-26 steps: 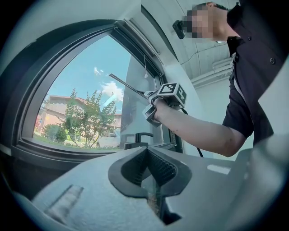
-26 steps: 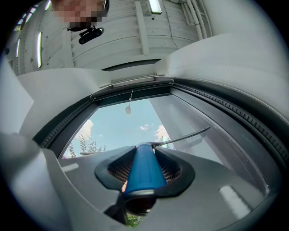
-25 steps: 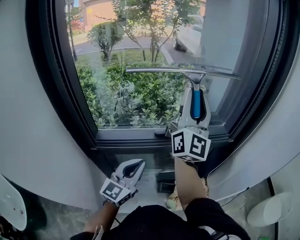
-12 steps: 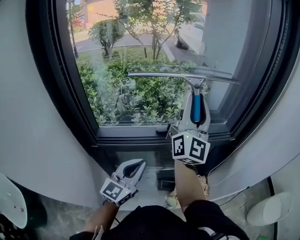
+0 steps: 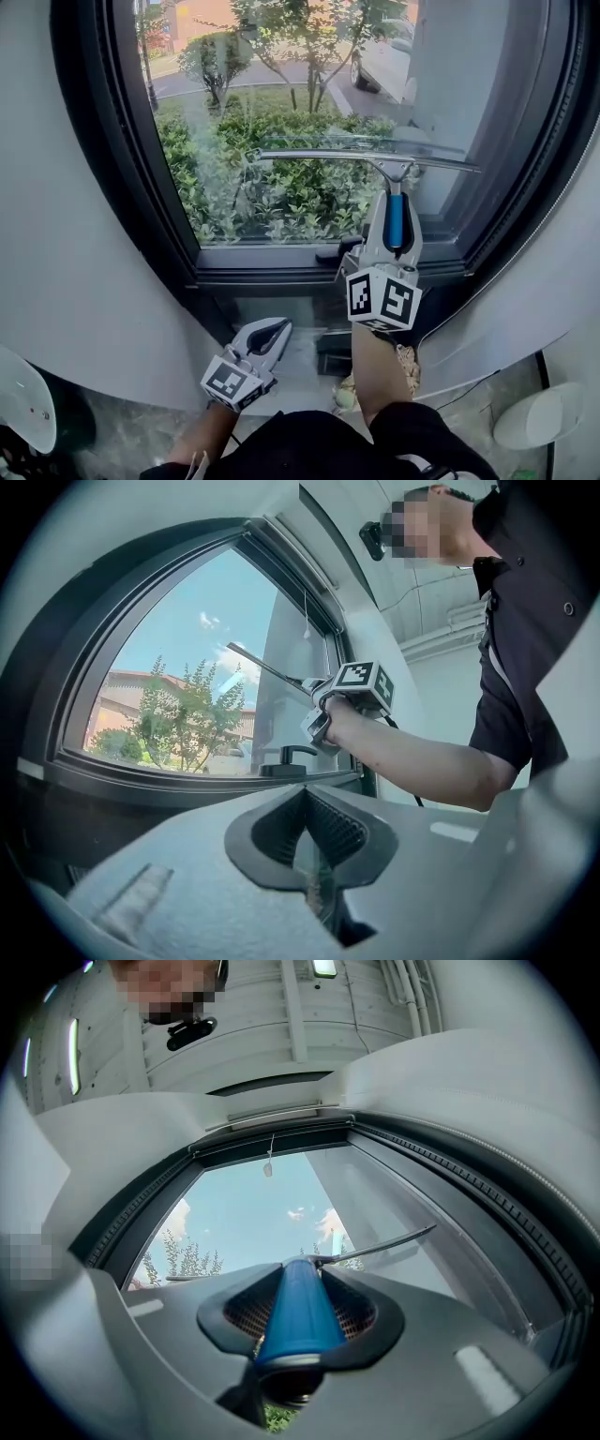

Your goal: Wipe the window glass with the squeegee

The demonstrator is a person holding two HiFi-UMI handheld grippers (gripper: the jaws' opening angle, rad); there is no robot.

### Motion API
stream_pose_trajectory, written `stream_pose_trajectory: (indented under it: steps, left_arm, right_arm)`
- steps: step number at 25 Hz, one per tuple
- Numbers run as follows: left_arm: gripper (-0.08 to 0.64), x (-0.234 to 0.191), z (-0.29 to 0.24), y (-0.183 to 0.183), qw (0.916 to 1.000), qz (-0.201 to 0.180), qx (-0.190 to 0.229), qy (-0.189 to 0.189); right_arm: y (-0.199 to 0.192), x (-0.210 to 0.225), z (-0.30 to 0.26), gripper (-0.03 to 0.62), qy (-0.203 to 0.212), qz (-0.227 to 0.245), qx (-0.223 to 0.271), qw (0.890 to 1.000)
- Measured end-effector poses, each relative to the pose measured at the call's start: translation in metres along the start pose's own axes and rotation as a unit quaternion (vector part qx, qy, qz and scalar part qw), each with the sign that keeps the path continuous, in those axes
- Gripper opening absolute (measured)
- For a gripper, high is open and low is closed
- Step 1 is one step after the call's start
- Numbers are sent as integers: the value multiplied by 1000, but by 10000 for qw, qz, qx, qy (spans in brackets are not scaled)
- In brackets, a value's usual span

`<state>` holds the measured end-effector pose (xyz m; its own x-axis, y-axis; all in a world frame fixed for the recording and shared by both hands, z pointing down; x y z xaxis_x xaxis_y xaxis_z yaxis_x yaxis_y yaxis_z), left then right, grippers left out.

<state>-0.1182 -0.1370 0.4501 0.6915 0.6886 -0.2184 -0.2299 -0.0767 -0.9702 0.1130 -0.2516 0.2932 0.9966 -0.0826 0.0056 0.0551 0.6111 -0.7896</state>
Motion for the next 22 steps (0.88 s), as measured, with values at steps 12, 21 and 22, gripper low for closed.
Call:
stream_pose_trajectory:
  steps: [12,21,22]
  left_arm:
    - [2,4,6,-5,10000,68,-41,10]
    - [2,1,9,-10,9999,103,-69,-24]
    - [2,0,9,-11,9999,101,-73,-36]
  right_arm:
    - [-11,-2,15,133,9,-25,-285,9996]
    - [-21,-3,25,133,31,24,-449,9990]
    - [-22,-3,27,133,30,27,-476,9989]
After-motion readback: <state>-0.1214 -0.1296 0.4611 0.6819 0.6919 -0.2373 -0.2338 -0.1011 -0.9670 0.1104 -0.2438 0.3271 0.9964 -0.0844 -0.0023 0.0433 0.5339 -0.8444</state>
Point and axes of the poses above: the fingertips, and each gripper's own axes: z backward along the fingers, x to its right, y out of its top, the point moved 10 cm from there along z, backward along the fingers, and after that the axes turned 12 degrees about z, right-handed, at the moved point
